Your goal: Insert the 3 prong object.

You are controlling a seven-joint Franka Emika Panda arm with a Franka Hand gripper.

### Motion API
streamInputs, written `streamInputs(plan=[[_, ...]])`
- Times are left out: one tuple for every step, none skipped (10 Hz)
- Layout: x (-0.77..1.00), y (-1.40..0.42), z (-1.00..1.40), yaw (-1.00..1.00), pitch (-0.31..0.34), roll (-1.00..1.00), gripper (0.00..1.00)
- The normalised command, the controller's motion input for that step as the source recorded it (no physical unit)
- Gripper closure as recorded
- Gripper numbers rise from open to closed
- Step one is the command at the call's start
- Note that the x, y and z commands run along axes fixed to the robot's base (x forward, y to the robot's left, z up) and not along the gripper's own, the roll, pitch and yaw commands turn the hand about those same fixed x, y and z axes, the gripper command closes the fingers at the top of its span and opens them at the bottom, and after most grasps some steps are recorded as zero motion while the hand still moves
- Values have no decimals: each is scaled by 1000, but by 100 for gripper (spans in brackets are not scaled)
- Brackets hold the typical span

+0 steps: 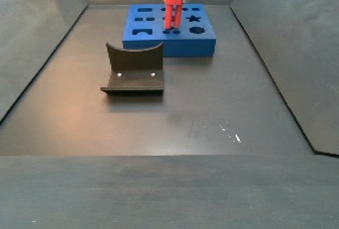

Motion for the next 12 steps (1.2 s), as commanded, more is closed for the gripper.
streamInputs(plan=[[-37,37,-266,-309,-20,100,100],[0,51,-114,-374,3,111,100],[0,74,-117,-423,10,124,100],[0,80,-137,-469,4,121,100],[0,120,-194,-580,11,149,100],[0,191,-257,-691,0,143,100],[0,189,-300,-723,9,123,100],[0,191,-329,-723,24,124,100],[0,226,-306,-703,14,106,100],[0,194,-231,-669,0,39,100],[46,123,-177,-640,0,0,100],[140,43,-169,-591,0,0,100]])
